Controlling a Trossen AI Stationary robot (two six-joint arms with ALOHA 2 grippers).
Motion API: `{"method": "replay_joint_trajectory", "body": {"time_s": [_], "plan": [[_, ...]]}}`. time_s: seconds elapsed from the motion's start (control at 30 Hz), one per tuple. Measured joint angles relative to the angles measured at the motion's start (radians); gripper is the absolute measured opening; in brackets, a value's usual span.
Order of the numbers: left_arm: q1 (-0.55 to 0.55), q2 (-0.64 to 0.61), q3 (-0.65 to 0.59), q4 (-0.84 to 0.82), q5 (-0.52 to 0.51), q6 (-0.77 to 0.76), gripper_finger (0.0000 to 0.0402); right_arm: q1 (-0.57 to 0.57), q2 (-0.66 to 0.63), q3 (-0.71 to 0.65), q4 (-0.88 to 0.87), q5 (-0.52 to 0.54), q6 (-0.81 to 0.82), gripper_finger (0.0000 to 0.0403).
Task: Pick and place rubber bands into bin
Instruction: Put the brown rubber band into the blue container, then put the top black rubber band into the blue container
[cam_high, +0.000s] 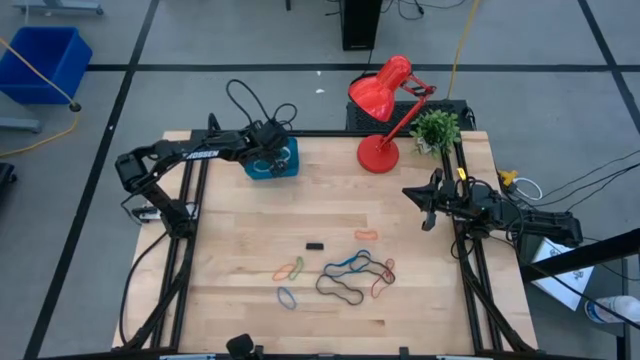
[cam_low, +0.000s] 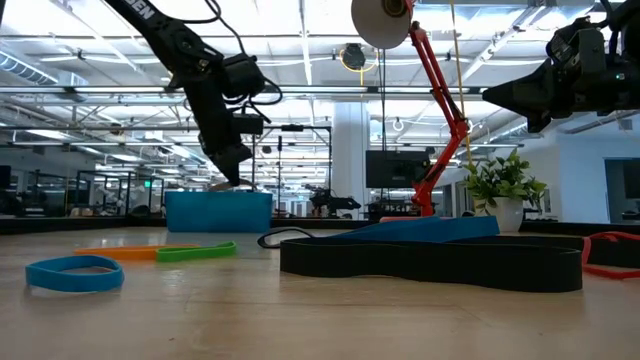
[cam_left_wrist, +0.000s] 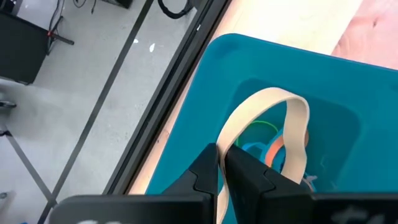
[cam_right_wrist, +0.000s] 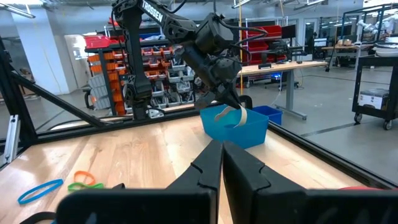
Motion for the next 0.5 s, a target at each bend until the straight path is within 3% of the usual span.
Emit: {"method": "replay_joint_trajectory", "body": {"time_s": [0.17, 0.5], "plan": [[0.0, 0.0, 0.0, -0.001, 0.0, 0.0, 0.0047, 0.0, 0.0, 0.0, 0.0, -0.001, 0.0, 0.0009], [0.0, -0.004, 0.0, -0.005, 0.0, 0.001, 0.0142, 0.0, 0.0, 0.0, 0.0, -0.002, 0.0, 0.0009]]}}
